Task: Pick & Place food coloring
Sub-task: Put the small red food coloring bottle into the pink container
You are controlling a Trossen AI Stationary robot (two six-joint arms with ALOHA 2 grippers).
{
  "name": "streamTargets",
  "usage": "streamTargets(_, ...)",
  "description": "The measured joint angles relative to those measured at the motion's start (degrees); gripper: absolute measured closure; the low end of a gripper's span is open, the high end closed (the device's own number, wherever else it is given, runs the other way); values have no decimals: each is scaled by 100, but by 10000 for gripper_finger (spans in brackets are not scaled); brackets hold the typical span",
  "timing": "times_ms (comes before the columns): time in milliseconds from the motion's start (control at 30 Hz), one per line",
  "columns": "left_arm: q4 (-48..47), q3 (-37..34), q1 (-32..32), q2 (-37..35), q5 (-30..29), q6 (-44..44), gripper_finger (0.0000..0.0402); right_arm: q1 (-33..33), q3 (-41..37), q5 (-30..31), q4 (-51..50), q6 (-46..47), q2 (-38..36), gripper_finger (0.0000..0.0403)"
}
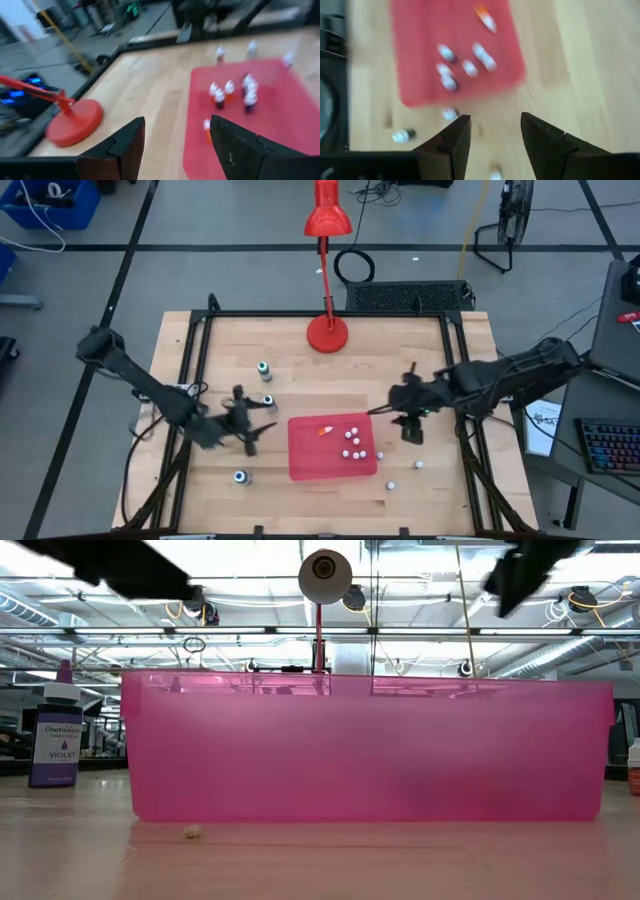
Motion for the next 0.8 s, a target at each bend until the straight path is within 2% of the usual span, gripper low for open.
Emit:
streamTargets(167,967,-1497,2,-1654,657,212,177,396,-159,273,-1139,1334,-72,243)
streamTargets(367,1101,-2509,4,-3234,1018,209,183,718,-879,-238,-1271,2295,147,243)
streamTargets(533,754,-2843,4,-4096,1509,434,175,751,-1417,-187,-872,2300,289,243)
streamTargets(667,-79,-2866,4,-4571,1464,156,176,714,-1722,-174,-300,2322,354,243)
streamTargets(800,-481,-2866,4,-4884,1448,112,181,714,-1922,-187,111,2445,357,243)
